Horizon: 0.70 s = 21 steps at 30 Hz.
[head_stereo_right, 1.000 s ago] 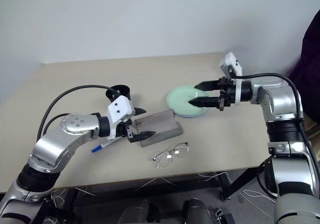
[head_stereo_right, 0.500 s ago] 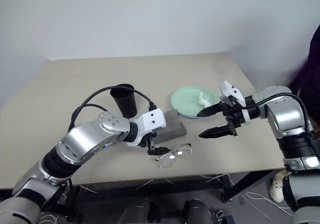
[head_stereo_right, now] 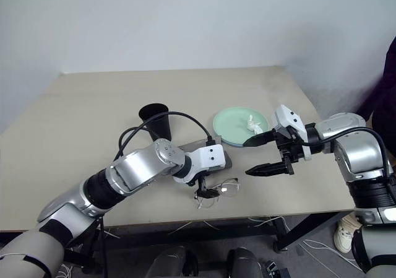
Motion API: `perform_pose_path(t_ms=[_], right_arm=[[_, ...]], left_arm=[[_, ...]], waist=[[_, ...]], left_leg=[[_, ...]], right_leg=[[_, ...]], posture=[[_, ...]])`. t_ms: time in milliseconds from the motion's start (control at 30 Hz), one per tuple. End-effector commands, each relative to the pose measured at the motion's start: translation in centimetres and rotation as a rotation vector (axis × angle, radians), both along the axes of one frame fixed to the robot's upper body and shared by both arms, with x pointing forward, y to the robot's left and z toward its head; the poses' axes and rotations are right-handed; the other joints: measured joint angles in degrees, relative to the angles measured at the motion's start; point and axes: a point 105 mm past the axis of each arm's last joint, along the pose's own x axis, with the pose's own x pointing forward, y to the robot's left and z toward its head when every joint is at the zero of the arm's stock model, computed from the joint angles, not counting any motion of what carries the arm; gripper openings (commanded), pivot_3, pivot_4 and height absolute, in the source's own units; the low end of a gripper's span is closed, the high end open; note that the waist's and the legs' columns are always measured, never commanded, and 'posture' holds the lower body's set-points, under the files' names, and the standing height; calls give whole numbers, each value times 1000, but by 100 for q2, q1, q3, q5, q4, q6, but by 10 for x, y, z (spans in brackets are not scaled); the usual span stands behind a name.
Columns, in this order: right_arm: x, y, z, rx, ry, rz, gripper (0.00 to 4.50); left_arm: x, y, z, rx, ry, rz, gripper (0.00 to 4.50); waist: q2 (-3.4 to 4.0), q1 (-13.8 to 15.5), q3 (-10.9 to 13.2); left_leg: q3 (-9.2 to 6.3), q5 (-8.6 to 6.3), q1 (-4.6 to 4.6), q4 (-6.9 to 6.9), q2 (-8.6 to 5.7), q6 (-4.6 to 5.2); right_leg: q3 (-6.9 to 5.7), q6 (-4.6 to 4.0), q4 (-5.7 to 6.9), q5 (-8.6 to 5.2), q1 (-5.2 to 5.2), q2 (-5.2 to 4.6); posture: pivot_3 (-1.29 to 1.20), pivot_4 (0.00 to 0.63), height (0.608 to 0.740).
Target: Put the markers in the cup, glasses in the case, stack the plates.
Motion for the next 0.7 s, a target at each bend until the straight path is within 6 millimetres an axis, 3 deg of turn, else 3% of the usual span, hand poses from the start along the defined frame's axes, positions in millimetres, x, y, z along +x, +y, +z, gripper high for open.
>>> perform_pose_path(t_ms=[33,233,300,500,700], right_arm=[[-2,-4,16,16,-60,-15,4471],[-5,-11,14,-11,-59,-44,4471],[-6,-17,13,-37,-61,-59,4500],[-9,-32,12,-84,-73,-84,4500],[-11,-30,15,-86,-84,-81,4500]], left_arm=[[5,-8,8,-7,-54,-20,4500],[4,-11,3,-1,-44,-31,4500],[4,-12,1,2,-42,-35,4103],[4,-15,-4,15,-42,-40,2121],[3,-17,-8,21,-24,-40,104]], waist=[[-1,-1,1],[-2,-1,1],[-2,1,2],[-6,0,5],[-7,-1,5]], left_leg=[[-2,0,-1,0,0,0],[-10,0,-1,1,1,0],[-14,0,-1,3,0,0],[-17,-2,-2,8,-3,3],[-24,-2,-2,9,-2,3]], right_leg=[[-2,0,0,0,0,0],[-8,0,2,0,1,3],[-10,0,2,0,3,1],[-10,0,-2,0,8,-2],[-15,0,-1,0,9,1]], posture=[[0,0,704],[0,0,704],[0,0,704],[0,0,704],[0,0,704]])
